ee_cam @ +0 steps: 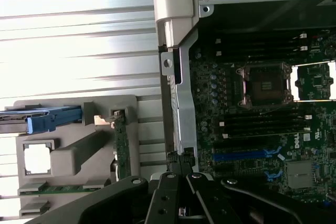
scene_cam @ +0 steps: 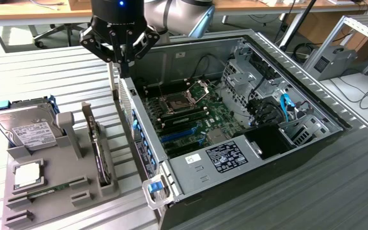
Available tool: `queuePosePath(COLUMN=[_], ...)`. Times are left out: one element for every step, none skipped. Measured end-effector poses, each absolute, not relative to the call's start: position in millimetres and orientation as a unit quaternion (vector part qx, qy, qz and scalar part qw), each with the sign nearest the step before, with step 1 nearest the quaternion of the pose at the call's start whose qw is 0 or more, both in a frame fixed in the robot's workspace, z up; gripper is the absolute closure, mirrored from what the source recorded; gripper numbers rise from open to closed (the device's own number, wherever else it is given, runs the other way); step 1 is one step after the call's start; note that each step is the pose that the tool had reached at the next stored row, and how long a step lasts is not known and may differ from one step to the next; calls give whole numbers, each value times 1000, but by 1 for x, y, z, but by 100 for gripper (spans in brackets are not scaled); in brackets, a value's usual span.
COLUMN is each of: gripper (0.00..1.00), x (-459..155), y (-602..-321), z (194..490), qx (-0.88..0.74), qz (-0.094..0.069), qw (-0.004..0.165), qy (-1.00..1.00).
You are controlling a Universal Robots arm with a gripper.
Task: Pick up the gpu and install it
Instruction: 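Reach for the gpu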
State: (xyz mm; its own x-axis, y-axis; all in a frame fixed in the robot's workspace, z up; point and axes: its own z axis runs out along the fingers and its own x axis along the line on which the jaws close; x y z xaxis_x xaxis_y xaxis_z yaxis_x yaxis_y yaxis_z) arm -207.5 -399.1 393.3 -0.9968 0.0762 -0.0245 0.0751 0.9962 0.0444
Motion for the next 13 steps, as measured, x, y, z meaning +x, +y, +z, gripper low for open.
queuePosePath(gripper=[89,89,89,89,89,89,89,89,89,89,89,89,89], x=[-208,-208,-211,-214,-214,-214,-214,-215,-215,-215,-216,-216,-216], y=[-399,-399,-399,-399,-399,-399,-399,-399,-399,-399,-399,-399,-399], z=[393,393,393,393,393,393,393,393,393,393,393,393,393], qx=[38,38,38,38,38,38,38,38,38,38,38,38,38], qz=[22,22,22,22,22,22,22,22,22,22,22,22,22], qw=[13,13,13,13,13,13,13,13,13,13,13,13,13], qy=[999,999,999,999,999,999,999,999,999,999,999,999,999])
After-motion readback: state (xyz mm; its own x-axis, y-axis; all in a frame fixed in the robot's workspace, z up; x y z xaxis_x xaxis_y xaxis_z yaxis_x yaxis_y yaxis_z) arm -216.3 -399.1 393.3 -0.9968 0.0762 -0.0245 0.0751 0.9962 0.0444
